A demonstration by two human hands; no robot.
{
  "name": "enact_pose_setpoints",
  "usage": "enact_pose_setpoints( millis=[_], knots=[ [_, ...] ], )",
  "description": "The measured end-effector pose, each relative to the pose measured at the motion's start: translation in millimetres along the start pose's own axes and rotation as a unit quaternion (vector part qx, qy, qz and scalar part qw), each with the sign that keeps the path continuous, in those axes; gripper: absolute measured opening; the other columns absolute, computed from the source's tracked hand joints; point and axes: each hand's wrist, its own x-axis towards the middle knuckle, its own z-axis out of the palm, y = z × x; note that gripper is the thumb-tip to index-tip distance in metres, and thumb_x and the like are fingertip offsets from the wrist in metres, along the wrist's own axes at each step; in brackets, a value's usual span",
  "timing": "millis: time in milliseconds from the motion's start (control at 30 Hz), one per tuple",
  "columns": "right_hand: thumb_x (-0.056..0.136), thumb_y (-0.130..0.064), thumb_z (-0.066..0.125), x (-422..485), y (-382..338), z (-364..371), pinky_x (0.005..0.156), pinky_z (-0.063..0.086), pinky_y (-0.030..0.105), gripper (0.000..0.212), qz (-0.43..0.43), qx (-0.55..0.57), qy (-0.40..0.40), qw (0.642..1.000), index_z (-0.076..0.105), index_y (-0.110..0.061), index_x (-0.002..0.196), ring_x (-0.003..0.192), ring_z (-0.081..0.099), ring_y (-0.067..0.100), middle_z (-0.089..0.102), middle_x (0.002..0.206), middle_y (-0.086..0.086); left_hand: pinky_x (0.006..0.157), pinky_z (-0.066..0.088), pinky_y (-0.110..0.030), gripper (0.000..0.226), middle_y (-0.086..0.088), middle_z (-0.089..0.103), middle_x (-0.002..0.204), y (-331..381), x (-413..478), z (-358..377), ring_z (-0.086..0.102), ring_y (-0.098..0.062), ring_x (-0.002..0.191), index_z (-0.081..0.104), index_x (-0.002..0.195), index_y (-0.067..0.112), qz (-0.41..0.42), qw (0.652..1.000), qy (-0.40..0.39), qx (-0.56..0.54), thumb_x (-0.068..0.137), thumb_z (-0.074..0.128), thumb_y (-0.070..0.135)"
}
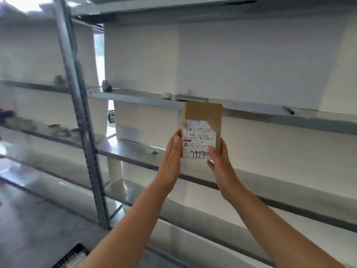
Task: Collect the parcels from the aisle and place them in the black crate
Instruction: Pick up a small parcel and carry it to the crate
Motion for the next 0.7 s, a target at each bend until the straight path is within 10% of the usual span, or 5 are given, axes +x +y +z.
enact_pose_setpoints(
  millis=[700],
  knots=[
    [0.093,-0.031,0.05,101.6,77.5,238.0,0.072,0.049,0.011,0.035,0.015,0.185,-0.386,0.903,0.03,-0.031,0.122,0.108,0.054,0.007,0.047,0.13,0.003,0.105,0.043,-0.035,0.044,-0.001,0.063,0.125,3.0,-10.4,-190.0,0.058,-0.013,0.118,0.051,0.132,0.025,-0.027,0.91,0.369,0.186,0.1,0.029,0.044]
  ],
)
